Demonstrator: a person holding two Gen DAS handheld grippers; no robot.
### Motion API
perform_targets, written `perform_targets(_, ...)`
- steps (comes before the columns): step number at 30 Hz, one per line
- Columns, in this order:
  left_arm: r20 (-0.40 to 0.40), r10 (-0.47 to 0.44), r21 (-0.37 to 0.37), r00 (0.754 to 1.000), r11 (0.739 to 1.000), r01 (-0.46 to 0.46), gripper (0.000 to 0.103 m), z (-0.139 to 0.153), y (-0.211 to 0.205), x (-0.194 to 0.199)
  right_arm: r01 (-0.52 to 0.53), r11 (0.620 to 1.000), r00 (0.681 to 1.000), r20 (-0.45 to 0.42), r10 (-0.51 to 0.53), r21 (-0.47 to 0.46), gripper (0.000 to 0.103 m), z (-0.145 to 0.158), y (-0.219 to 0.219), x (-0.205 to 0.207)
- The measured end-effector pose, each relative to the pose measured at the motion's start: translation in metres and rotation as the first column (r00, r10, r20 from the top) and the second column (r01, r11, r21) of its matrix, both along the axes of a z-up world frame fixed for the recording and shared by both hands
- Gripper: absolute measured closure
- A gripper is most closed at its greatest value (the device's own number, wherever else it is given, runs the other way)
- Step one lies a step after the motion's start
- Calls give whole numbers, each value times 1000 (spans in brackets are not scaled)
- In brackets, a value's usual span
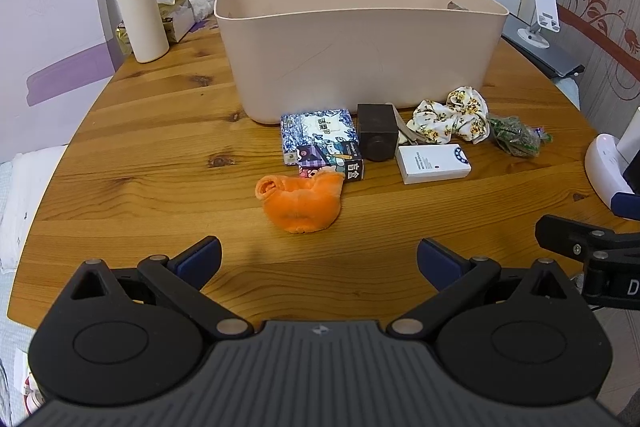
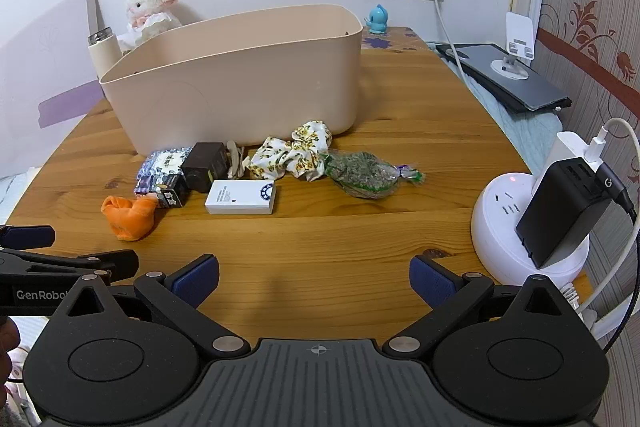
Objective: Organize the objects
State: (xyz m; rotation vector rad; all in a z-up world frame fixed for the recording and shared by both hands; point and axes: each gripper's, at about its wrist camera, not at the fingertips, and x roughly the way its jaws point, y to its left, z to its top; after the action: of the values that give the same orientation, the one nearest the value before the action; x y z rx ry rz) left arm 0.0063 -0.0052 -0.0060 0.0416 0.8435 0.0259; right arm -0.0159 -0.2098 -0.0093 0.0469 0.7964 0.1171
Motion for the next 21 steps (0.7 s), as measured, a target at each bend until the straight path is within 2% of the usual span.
perform_targets(21,-14,16,3,1000,1000,-16,0,-4,1,9,-12,1000,1000,-1,12,-25,0,-3,-5,10)
